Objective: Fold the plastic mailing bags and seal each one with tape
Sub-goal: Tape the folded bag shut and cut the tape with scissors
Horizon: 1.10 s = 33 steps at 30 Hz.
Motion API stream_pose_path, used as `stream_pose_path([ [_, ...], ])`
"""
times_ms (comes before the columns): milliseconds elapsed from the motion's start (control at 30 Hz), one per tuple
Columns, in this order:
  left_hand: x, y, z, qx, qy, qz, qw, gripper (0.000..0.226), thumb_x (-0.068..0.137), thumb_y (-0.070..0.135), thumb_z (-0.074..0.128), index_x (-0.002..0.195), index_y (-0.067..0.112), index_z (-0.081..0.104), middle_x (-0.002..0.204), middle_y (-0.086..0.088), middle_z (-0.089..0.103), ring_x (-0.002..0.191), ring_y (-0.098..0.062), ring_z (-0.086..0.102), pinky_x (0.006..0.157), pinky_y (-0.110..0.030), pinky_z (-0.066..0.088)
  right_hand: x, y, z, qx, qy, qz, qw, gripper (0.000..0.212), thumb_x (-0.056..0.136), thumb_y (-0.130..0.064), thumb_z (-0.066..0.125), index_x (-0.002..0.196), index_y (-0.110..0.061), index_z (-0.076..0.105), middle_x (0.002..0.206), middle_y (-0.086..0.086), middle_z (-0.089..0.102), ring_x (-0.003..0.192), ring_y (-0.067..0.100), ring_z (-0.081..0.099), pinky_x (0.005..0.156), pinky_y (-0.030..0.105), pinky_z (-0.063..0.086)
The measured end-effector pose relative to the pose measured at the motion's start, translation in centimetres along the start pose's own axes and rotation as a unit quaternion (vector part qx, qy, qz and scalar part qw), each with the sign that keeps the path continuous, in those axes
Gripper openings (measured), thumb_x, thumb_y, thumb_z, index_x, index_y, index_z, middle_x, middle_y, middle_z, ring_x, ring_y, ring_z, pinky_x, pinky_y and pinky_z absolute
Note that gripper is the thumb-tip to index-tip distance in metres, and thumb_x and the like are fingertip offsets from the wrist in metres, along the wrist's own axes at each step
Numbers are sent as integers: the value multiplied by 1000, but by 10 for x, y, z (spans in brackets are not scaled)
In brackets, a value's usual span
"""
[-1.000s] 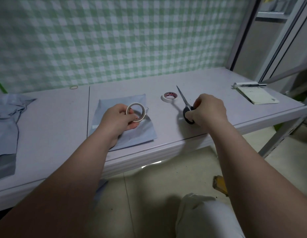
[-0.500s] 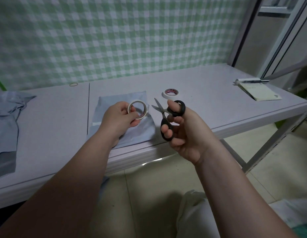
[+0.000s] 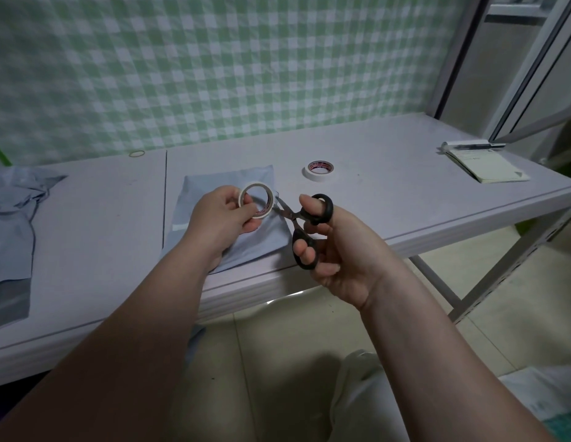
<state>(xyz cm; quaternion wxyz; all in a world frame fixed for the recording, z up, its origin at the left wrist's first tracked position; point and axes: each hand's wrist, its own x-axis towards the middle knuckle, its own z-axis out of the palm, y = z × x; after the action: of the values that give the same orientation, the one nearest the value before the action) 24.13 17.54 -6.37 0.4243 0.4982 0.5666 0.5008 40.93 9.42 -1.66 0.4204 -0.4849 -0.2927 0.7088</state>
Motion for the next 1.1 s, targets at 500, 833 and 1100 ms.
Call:
stream_pose_path([
  [500, 0, 0, -1, 6, 2, -9, 1000, 16, 86, -4, 61, 76, 8, 56, 81, -12, 62, 75, -20, 67, 70, -24, 57, 6, 6, 5, -45, -6, -41, 998, 23, 84, -34, 65, 70, -18, 57, 54, 4, 51, 48, 12, 40, 33, 14, 20],
  [833, 1, 0, -1, 18, 0, -13, 1000, 16, 86, -3, 60, 75, 8, 57, 84, -14, 63, 76, -21, 68, 75, -29, 56, 17, 15, 4, -89, -18, -70, 993, 25, 88, -37, 61, 83, -17, 47, 56, 3, 50, 53, 12, 37, 35, 14, 23],
  [1100, 2, -1, -1, 16, 1, -17, 1000, 16, 85, -3, 61, 75, 8, 57, 76, -9, 63, 67, -14, 68, 76, -29, 57, 19, 17, 4, -102, -9, -87, 991, 30, 89, -38, 61, 74, -21, 41, 54, 2, 49, 51, 11, 34, 36, 14, 22],
])
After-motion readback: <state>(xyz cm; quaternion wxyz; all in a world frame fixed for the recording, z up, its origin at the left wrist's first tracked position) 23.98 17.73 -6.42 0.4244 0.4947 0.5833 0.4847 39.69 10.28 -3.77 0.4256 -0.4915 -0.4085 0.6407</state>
